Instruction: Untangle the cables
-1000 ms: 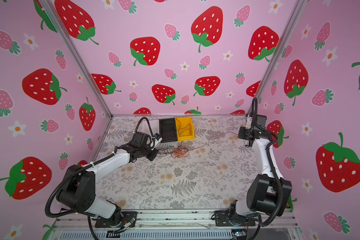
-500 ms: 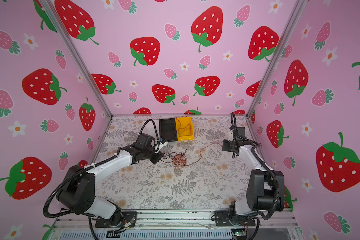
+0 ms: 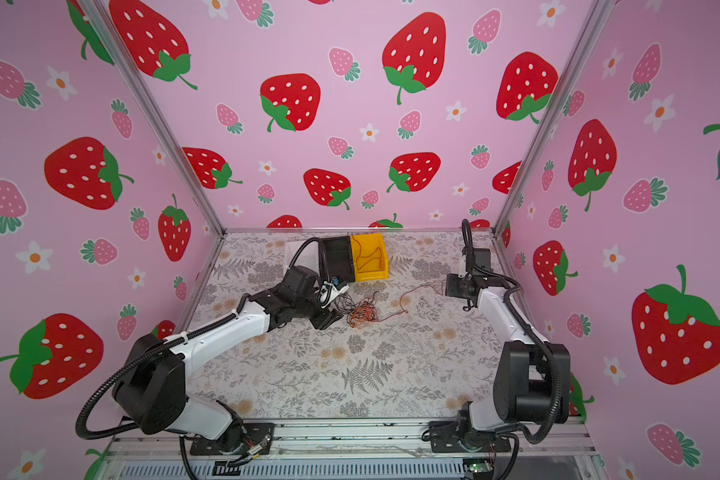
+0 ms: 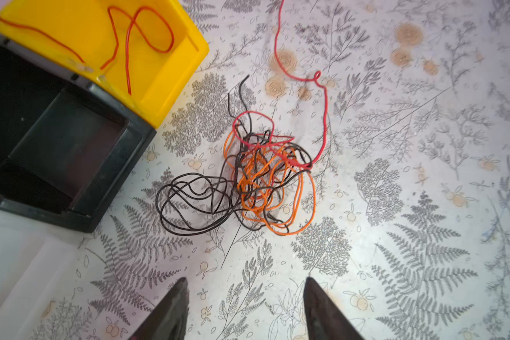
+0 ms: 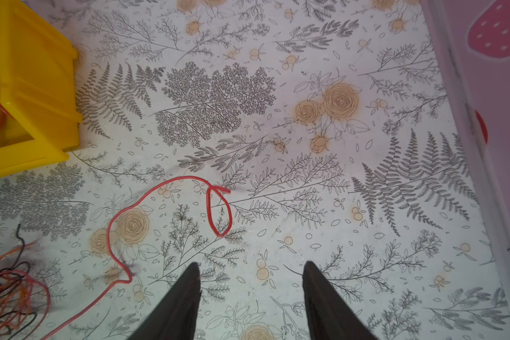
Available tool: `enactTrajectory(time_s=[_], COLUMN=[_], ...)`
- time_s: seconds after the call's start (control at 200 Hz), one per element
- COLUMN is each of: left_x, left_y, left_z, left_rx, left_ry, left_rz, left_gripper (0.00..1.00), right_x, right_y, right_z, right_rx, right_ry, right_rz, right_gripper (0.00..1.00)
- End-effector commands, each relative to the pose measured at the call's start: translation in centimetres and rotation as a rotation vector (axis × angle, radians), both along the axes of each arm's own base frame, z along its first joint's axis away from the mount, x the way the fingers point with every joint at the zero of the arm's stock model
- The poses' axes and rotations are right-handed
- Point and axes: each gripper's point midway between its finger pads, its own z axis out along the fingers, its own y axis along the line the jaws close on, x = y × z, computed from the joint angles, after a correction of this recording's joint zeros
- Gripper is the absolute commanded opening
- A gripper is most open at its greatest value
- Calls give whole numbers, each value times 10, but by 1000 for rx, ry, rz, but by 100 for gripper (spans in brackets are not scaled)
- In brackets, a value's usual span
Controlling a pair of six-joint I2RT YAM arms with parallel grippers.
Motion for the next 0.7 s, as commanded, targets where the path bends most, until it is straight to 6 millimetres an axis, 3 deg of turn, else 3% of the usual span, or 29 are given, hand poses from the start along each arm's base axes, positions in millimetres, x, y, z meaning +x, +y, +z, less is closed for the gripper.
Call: enactTrajectory(time_s=[0.0, 0.195, 0.41, 0.56, 0.69], left_x=[0, -5, 1, 5, 15], left_y=[-22, -50, -60, -69, -74], left_z=[14, -9, -47, -61, -72], left_rx=[25, 71, 113, 90, 94], left_ry=[-67, -99, -46, -26, -5], left_rz=[-120, -265, -307, -302, -284], left_gripper=[63, 63, 62, 62, 58], right_x=[-8, -32, -51, -67, -80], right_y=[19, 72, 94, 117, 136], right_z=[24, 14, -1, -9, -30], right_rx=[-10, 50, 73, 118, 207], right_ry=[-22, 6, 36, 48, 131], right_rz=[33, 150, 247, 358, 360], right_gripper=[60, 61, 63, 65, 65])
